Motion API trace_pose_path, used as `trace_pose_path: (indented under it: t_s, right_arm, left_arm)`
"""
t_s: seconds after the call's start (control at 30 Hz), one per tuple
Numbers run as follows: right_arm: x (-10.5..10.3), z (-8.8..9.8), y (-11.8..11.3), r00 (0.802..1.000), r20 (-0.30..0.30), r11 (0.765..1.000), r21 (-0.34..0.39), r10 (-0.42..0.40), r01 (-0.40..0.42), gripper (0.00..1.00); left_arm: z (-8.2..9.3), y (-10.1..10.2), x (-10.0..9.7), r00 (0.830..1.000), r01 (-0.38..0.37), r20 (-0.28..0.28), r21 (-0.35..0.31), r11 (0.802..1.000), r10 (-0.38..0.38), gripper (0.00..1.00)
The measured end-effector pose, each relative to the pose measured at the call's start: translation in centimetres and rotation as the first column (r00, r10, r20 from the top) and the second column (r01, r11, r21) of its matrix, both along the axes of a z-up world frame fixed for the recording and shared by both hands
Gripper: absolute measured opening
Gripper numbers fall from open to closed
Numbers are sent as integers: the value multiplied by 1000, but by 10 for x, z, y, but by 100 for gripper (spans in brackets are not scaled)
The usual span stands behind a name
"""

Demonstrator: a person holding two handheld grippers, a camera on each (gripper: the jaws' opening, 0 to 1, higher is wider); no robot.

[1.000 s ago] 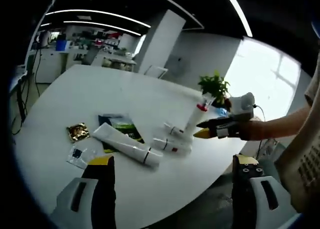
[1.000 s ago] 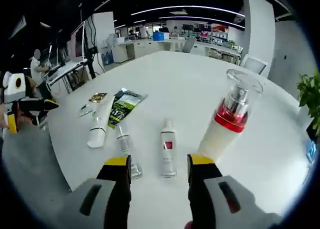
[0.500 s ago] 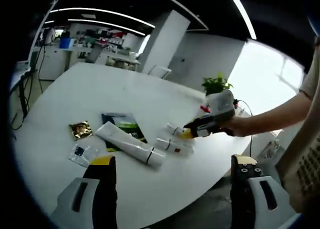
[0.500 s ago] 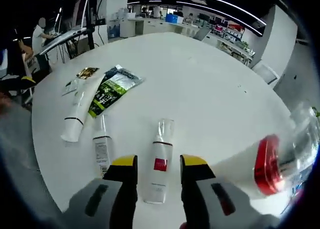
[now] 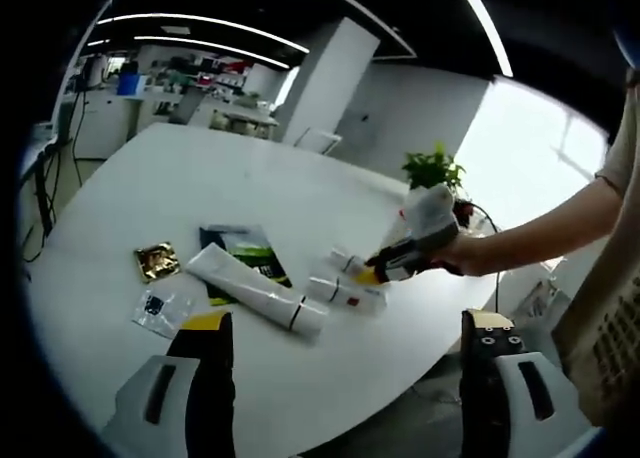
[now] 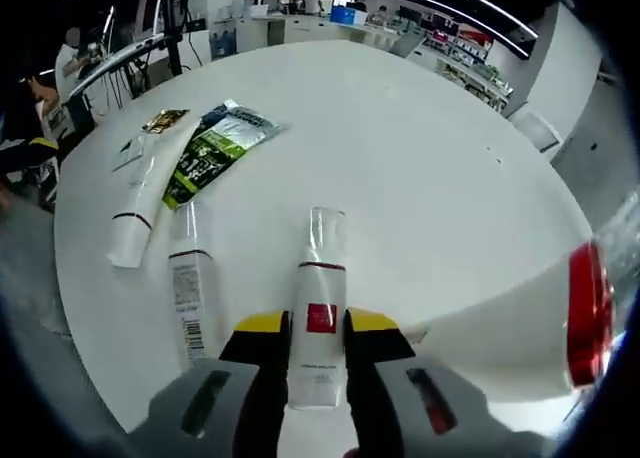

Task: Arrange the skincare products in the storage area until every visible bottle or jar stands upright without overlapping.

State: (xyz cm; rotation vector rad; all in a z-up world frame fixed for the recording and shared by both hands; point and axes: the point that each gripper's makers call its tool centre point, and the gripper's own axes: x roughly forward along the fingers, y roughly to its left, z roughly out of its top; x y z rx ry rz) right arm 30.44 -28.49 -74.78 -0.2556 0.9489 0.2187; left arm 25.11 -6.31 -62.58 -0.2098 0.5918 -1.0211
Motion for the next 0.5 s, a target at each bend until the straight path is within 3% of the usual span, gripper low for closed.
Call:
trace_pose_path:
  t_s: [0.07, 0.17, 0.4, 0.5]
  right_arm:
    - [-3, 0, 7, 1000, -16, 999, 22, 27, -27, 21]
    - [-6, -1, 7, 999, -22, 999, 0, 47, -47, 20]
    - [-17, 4, 9, 998, 5, 989, 135, -64, 62, 19]
    - [-25, 20, 12, 994, 45, 979, 186, -97, 87, 19]
  left_arm:
    - [-4, 0, 1, 1000, 5, 0, 0, 1000, -5, 92]
    - [-1, -4, -1, 1000, 13, 5, -2, 1000, -13, 92]
    - [14, -16, -6, 999, 28, 16, -35, 999, -28, 92]
    - [21, -20, -8, 999, 34, 20, -46, 998, -33, 89]
